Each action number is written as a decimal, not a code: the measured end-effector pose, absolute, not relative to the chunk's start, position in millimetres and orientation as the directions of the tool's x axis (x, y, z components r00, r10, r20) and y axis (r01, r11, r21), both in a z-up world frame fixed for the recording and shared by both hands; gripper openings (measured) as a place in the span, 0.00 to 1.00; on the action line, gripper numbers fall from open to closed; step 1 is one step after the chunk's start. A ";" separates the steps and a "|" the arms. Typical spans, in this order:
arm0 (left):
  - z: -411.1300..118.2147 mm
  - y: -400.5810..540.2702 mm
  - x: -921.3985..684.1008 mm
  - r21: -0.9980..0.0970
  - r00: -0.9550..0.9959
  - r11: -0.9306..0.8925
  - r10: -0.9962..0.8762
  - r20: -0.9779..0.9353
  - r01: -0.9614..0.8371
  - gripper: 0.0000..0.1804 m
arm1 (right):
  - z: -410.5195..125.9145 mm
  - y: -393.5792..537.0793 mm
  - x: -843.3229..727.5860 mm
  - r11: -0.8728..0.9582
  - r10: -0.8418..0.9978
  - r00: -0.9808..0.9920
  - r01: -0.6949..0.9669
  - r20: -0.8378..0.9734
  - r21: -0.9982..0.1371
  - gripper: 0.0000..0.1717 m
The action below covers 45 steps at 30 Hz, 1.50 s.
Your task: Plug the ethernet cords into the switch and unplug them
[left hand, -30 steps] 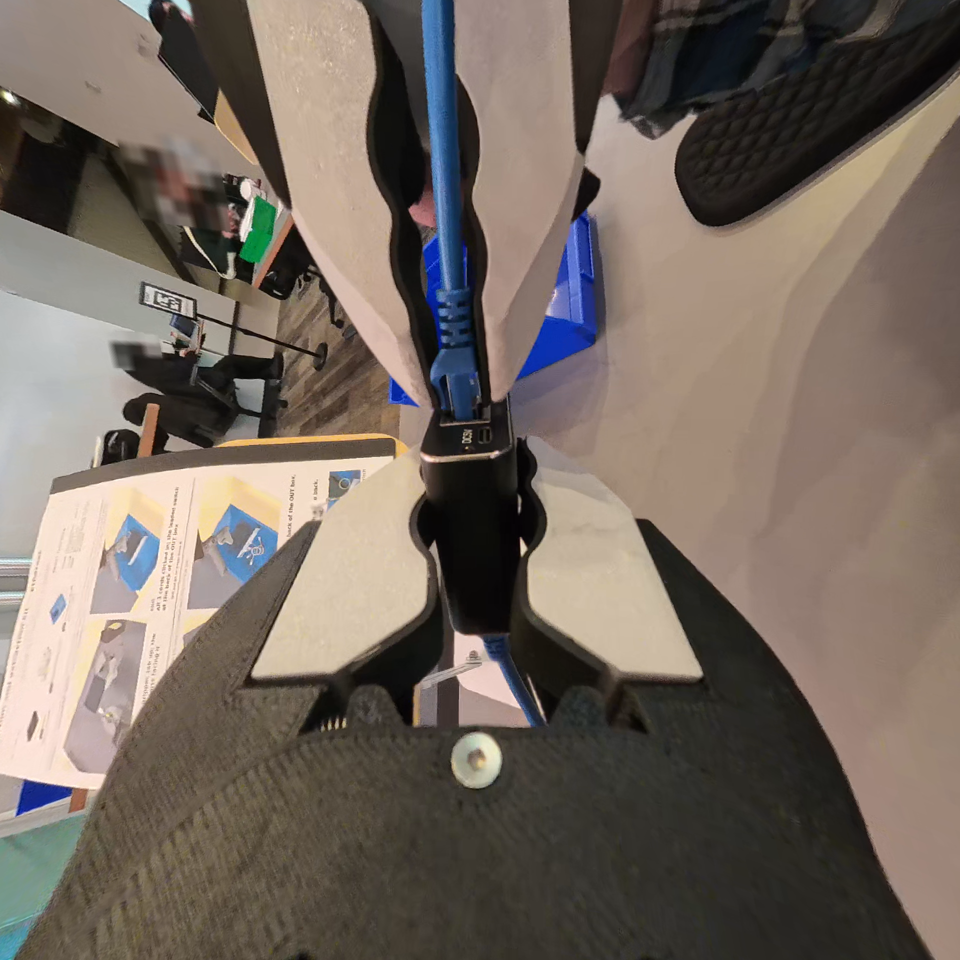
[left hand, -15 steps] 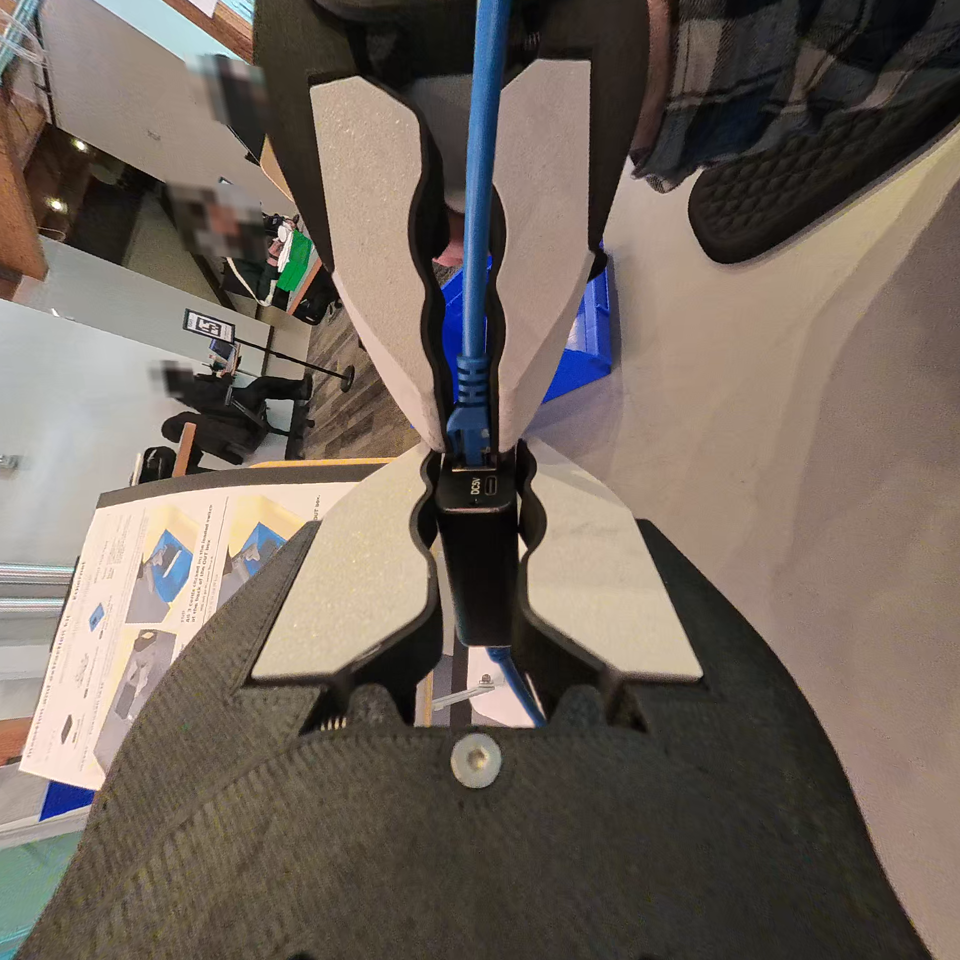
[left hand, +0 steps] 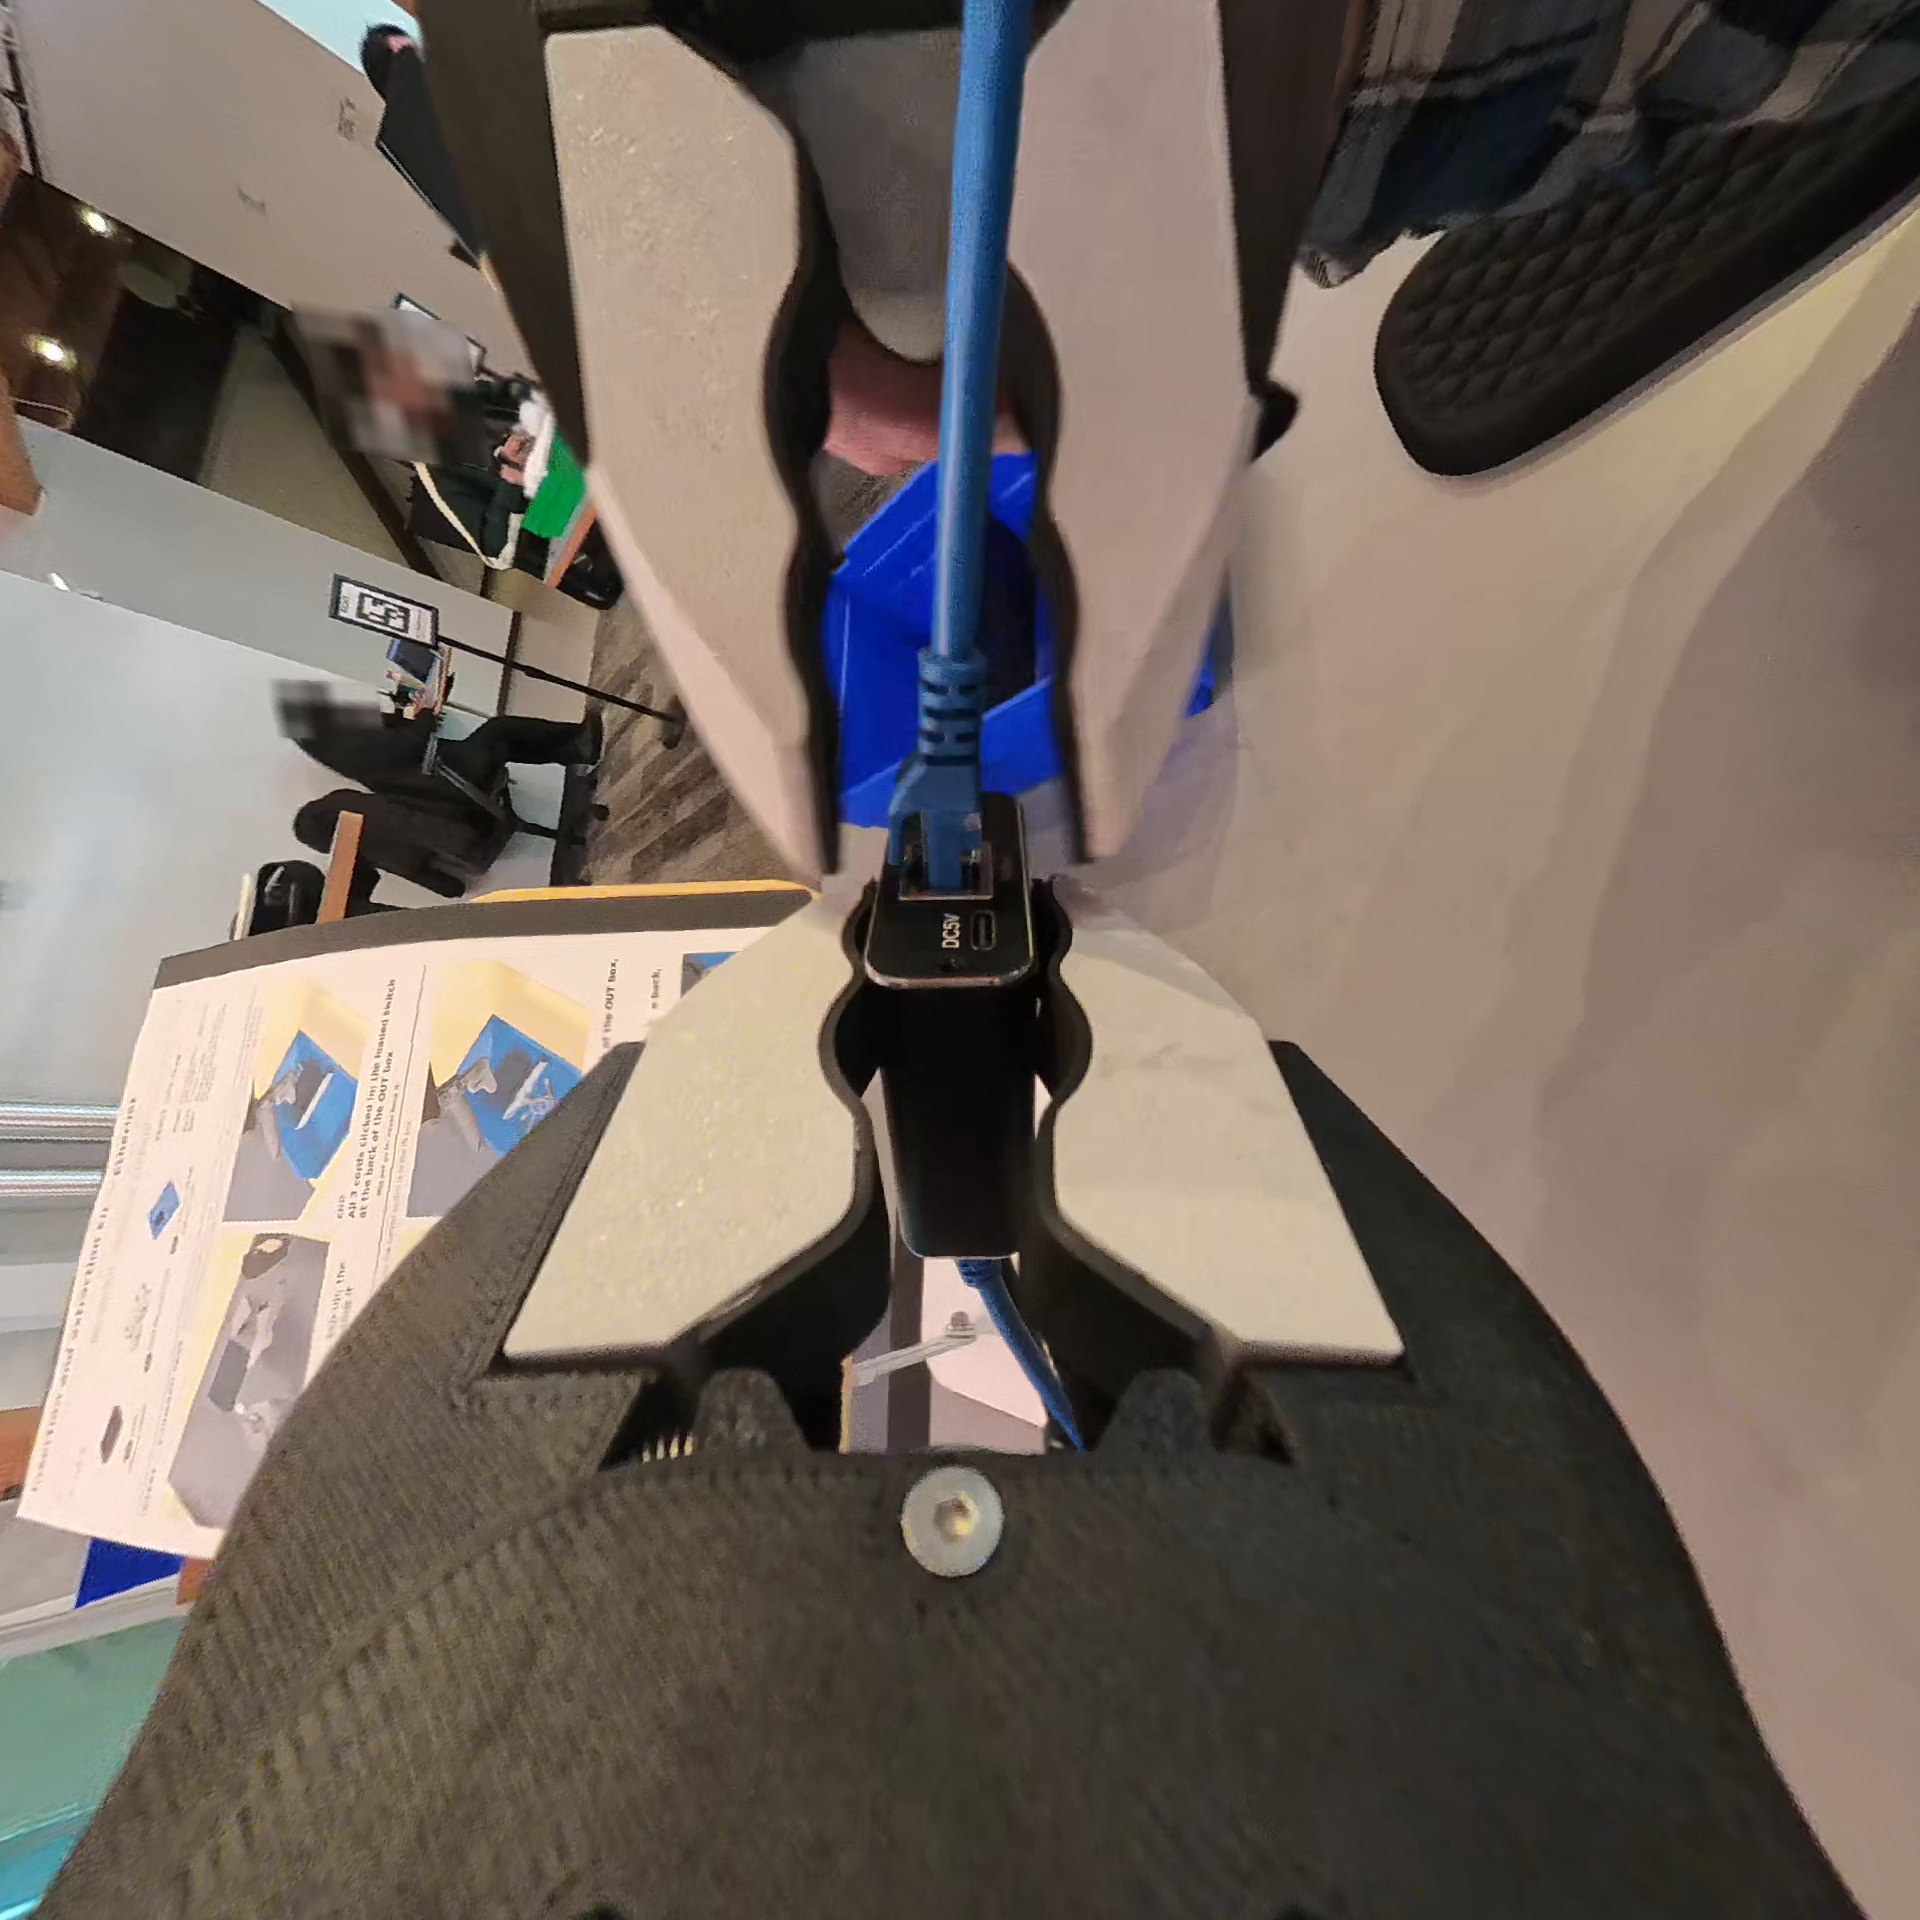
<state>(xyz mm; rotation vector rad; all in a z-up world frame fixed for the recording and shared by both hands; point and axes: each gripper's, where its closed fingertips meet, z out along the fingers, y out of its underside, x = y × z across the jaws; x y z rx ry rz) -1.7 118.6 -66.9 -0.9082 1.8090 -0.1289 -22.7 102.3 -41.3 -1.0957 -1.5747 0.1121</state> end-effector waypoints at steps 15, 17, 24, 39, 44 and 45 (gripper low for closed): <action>-26.5 129.4 -26.5 -0.710 -0.062 0.662 -0.740 -0.670 -0.241 0.14 | 4.3 106.5 -16.3 0.561 0.760 0.198 0.283 0.620 -0.778 0.11; -24.3 132.6 -27.3 -0.660 -0.042 0.699 -0.695 -0.718 -0.275 0.14 | 2.6 108.7 -23.7 0.568 0.741 0.171 0.355 0.649 -0.742 0.19; -24.5 198.4 -49.9 -0.457 0.125 0.643 -0.492 -0.861 -0.615 0.15 | -13.9 152.8 17.6 0.423 0.659 0.307 0.603 0.686 -0.677 0.40; -44.9 190.9 -40.5 -0.390 -0.050 0.731 -0.501 -0.864 -0.560 0.15 | 49.5 85.8 29.0 0.534 0.752 0.223 0.346 0.620 -0.772 0.31; -38.8 178.1 -42.9 -0.406 -0.043 0.736 -0.507 -0.861 -0.542 0.14 | 23.0 110.5 13.3 0.554 0.724 0.187 0.416 0.665 -0.721 0.21; -39.1 176.1 -42.3 -0.400 -0.046 0.742 -0.499 -0.865 -0.538 0.15 | 13.8 114.2 5.5 0.557 0.713 0.173 0.448 0.679 -0.699 0.22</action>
